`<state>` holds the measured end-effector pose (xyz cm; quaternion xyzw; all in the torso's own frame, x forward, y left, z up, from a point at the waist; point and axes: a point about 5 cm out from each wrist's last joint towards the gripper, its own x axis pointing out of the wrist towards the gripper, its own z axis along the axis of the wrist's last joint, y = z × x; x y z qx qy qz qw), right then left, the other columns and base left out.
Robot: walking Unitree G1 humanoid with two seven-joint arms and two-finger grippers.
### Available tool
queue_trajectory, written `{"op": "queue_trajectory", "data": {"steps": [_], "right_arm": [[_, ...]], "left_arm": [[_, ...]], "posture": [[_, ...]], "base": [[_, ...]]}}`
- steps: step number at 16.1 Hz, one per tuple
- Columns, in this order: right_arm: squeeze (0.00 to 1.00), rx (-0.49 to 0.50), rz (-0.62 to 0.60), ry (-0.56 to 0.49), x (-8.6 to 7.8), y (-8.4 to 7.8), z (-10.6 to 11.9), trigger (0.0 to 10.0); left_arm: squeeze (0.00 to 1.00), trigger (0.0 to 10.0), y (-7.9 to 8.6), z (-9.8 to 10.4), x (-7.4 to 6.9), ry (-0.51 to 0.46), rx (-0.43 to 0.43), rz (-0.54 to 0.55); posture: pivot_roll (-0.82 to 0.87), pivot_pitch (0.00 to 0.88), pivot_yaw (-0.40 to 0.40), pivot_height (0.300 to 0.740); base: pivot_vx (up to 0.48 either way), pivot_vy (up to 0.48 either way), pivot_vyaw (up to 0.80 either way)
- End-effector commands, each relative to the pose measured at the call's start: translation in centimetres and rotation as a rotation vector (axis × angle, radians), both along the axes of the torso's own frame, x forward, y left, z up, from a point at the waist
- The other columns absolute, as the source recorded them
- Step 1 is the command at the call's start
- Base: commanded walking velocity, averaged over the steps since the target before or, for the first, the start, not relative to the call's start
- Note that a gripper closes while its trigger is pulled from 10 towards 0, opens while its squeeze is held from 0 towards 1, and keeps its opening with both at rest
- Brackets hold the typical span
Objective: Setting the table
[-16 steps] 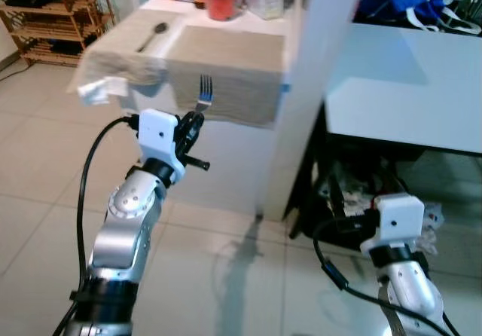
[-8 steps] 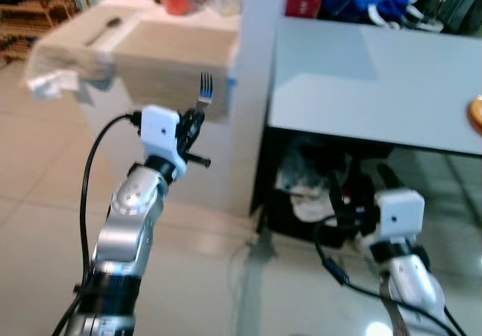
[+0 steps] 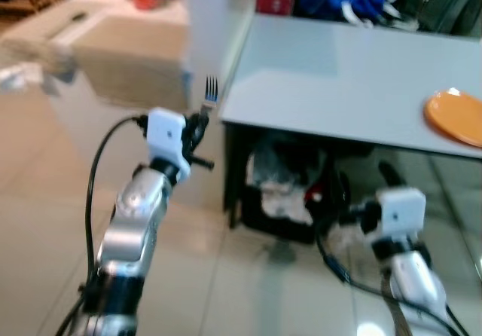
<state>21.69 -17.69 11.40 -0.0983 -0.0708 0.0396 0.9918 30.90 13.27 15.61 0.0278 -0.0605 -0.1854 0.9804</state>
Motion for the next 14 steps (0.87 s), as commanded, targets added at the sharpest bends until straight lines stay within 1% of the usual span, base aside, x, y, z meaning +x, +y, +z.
{"op": "queue_trajectory", "data": {"steps": [1,4,6,10,14], "right_arm": [[0.00,0.003,-0.007,-0.011,0.24,-0.20,0.29,10.0],[0.00,0.004,-0.008,-0.015,0.42,-0.09,0.34,10.0],[0.00,0.001,-0.010,-0.016,0.42,-0.25,0.37,10.0],[0.00,-0.004,-0.014,-0.019,0.37,-0.35,0.46,10.0],[0.00,-0.001,-0.025,-0.016,0.16,-0.38,0.42,10.0]], "left_arm": [[0.00,0.0,-0.68,0.82,0.17,-0.028,-0.003,-0.038],[0.00,0.0,-0.62,0.73,0.38,-0.027,0.010,-0.035],[0.00,0.0,-1.02,0.64,0.37,-0.026,0.009,-0.046],[0.00,0.0,-1.29,0.49,0.29,-0.029,0.019,-0.066],[0.00,0.0,-1.58,0.71,0.47,-0.038,0.023,-0.096]], "posture": [[-0.13,0.000,-0.002,0.740],[-0.13,0.000,-0.003,0.740],[-0.13,0.000,-0.003,0.740],[-0.14,0.000,0.000,0.740],[-0.15,0.000,0.013,0.740]], "base": [[0.300,-0.371,0.00],[0.286,-0.383,0.00],[0.279,-0.386,0.00],[0.281,-0.386,0.00],[0.000,-0.442,0.00]]}}
